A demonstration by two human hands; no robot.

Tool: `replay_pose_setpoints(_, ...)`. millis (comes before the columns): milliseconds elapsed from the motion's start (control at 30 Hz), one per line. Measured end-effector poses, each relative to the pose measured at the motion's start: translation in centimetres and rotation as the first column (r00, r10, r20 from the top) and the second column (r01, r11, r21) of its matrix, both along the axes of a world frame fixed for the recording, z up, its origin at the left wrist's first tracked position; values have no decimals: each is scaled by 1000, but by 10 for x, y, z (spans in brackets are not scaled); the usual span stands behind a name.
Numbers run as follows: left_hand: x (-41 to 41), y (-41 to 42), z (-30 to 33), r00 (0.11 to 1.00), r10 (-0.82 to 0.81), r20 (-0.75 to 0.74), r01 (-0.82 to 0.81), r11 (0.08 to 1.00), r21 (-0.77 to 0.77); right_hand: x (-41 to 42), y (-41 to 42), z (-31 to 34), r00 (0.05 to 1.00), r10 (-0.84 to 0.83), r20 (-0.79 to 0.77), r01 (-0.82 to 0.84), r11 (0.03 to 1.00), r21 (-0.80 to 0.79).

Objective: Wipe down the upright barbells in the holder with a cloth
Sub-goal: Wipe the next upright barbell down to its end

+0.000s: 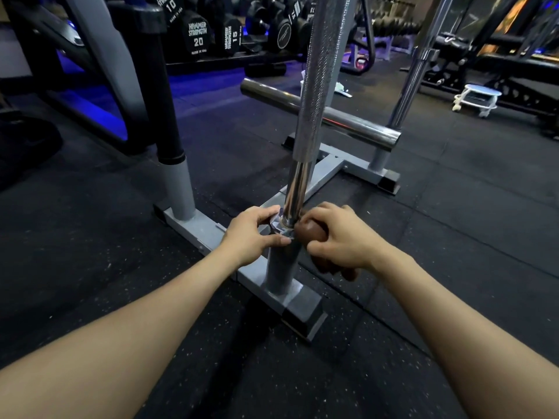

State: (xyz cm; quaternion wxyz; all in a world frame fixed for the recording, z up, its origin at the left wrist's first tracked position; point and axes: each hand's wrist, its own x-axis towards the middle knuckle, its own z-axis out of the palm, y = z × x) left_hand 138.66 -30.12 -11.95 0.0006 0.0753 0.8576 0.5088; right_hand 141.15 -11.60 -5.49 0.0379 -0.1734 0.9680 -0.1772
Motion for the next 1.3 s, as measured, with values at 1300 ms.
replay_pose_setpoints(1300,1,-2,4,1000,-26,-1,25,989,-143,1,-6,-8,983,-185,8,185,983,10)
